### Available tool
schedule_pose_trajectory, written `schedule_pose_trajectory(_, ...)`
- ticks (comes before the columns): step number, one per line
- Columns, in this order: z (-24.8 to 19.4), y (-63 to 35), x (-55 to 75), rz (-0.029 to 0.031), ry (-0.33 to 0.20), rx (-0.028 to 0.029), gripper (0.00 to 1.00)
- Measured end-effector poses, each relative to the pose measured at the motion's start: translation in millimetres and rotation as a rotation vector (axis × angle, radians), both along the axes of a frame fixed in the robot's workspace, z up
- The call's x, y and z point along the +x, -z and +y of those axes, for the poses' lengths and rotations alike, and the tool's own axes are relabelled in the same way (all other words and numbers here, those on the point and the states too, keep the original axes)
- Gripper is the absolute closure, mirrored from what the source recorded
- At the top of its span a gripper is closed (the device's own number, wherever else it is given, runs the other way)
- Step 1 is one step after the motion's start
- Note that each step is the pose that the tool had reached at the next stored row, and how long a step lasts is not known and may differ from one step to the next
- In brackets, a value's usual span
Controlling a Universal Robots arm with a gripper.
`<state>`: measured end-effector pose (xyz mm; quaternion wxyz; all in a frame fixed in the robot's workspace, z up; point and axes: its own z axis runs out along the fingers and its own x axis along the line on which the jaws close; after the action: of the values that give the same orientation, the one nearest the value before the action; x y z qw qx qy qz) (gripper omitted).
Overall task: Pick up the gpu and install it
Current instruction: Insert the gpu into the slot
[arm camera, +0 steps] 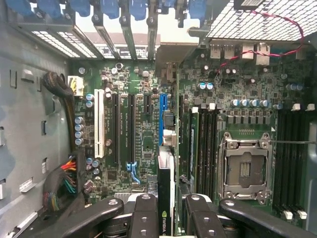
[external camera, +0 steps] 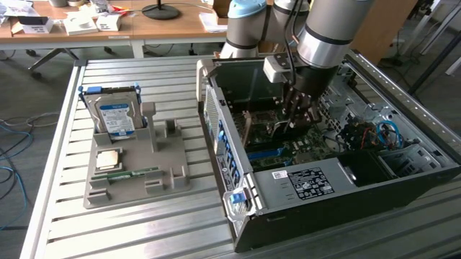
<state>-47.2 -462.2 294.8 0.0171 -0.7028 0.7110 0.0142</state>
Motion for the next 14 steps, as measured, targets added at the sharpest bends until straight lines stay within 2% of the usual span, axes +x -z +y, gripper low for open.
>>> schedule_pose_trajectory(8,0.0,7.2,-2.5,0.0000,0.000,0.0000,0.74)
schedule_pose_trajectory(14,0.0,7.9,-5.5,0.0000,0.000,-0.0001,0.74)
